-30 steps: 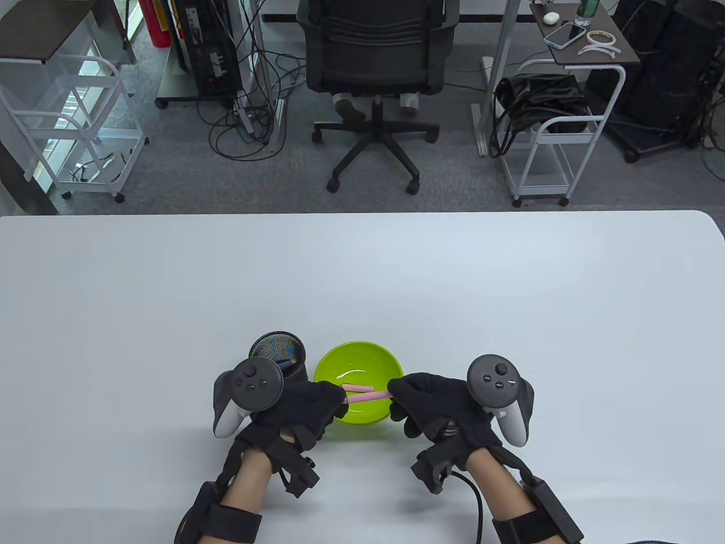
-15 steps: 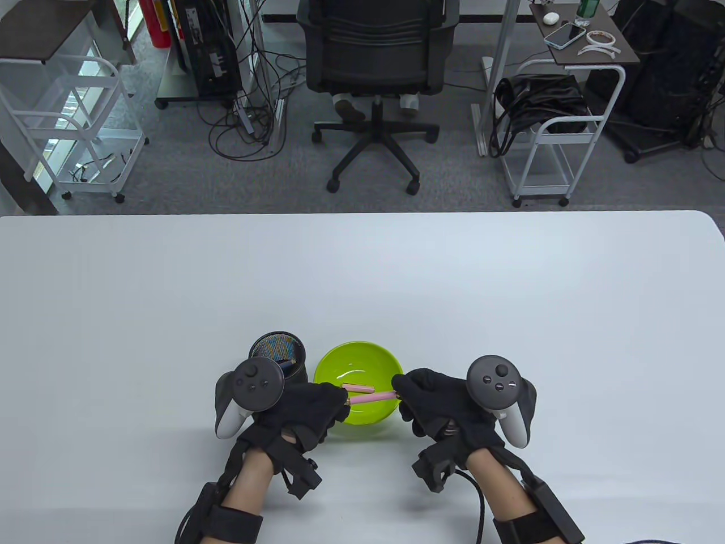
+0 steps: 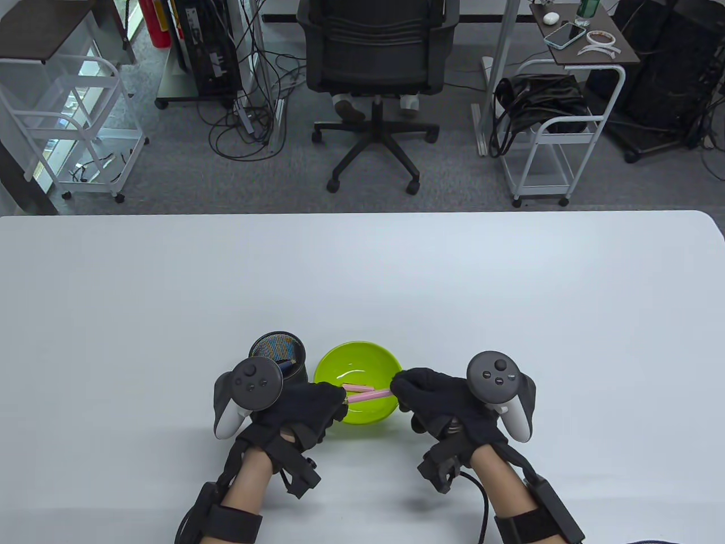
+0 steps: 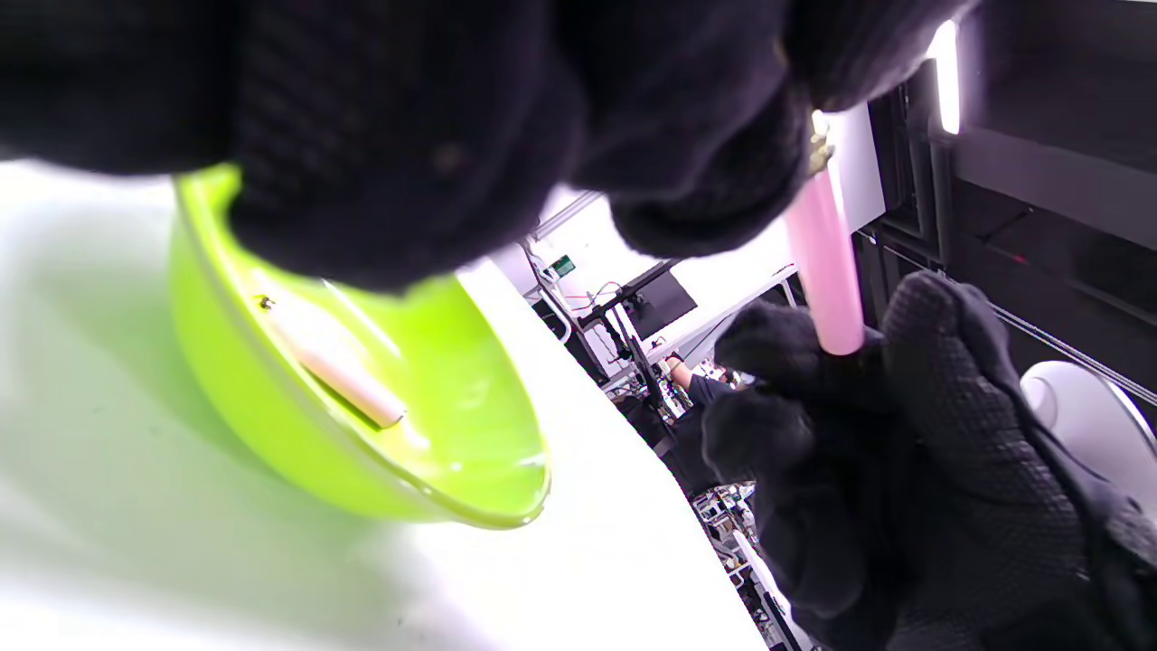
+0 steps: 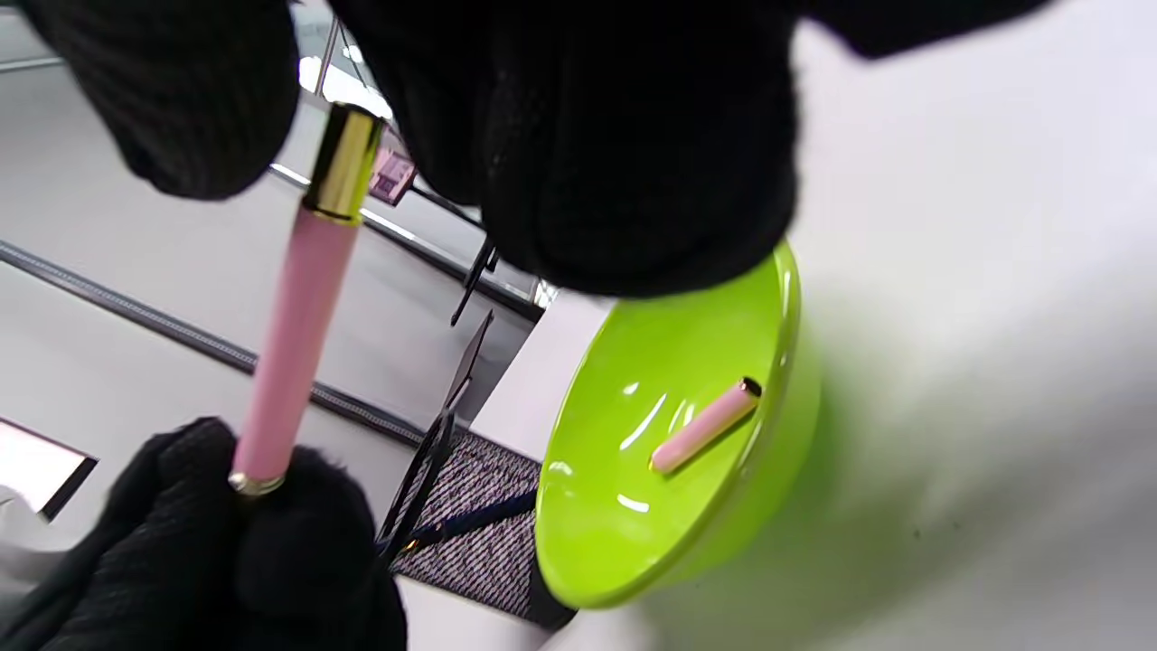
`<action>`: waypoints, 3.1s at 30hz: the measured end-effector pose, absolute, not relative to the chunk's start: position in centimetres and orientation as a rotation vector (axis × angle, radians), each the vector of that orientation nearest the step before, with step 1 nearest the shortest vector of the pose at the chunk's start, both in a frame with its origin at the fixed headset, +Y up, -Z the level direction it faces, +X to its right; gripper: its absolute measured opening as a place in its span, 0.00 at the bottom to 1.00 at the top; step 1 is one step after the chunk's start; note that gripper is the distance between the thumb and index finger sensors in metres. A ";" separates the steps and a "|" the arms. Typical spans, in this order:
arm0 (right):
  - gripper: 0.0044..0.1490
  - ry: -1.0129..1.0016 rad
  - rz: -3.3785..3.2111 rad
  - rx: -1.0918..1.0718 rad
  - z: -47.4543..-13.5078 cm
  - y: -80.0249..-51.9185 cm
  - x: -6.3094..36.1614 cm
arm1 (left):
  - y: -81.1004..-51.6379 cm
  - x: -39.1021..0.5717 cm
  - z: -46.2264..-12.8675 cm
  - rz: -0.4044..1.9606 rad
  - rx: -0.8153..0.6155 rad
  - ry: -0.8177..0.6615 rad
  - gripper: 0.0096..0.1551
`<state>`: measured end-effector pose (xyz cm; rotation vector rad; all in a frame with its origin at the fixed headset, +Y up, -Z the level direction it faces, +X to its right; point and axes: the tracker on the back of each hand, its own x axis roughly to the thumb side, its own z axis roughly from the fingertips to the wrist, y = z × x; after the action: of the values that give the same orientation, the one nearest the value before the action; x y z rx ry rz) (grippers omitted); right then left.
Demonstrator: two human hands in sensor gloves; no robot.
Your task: Assemble fountain pens from components
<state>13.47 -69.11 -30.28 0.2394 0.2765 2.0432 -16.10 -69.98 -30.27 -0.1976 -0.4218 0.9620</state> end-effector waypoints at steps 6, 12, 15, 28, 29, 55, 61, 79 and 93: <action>0.29 0.255 2.078 0.223 -30.3 -69.2 13.5 | -70.0 -16.0 -30.2 0.961 -0.202 -0.432 0.28; 0.38 0.300 2.020 0.278 -30.4 -69.1 13.3 | -70.0 -16.1 -30.3 0.974 -0.194 -0.427 0.28; 0.29 0.291 2.012 0.290 -30.3 -69.0 13.3 | -69.9 -16.1 -30.2 0.968 -0.191 -0.429 0.28; 0.34 0.322 1.917 0.292 -30.5 -68.7 14.0 | -69.8 -16.0 -30.1 0.983 -0.189 -0.436 0.28; 0.32 0.317 1.933 0.292 -30.4 -68.7 14.0 | -69.8 -15.9 -30.1 0.983 -0.189 -0.441 0.28; 0.32 0.272 1.936 0.277 -30.2 -68.3 14.1 | -70.1 -15.9 -30.2 1.012 -0.225 -0.425 0.28; 0.28 0.267 2.063 0.215 -30.0 -68.6 13.9 | -70.3 -15.6 -30.1 1.018 -0.255 -0.442 0.28; 0.36 0.368 1.989 0.335 -30.2 -68.7 13.3 | -70.2 -15.8 -30.2 1.019 -0.252 -0.430 0.28; 0.29 0.321 2.060 0.280 -30.1 -68.6 13.2 | -70.0 -15.6 -30.1 1.001 -0.245 -0.447 0.28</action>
<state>13.22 -68.62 -30.07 0.2804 0.3211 2.0599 -15.59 -70.03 -30.12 -0.2450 -0.4471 1.0011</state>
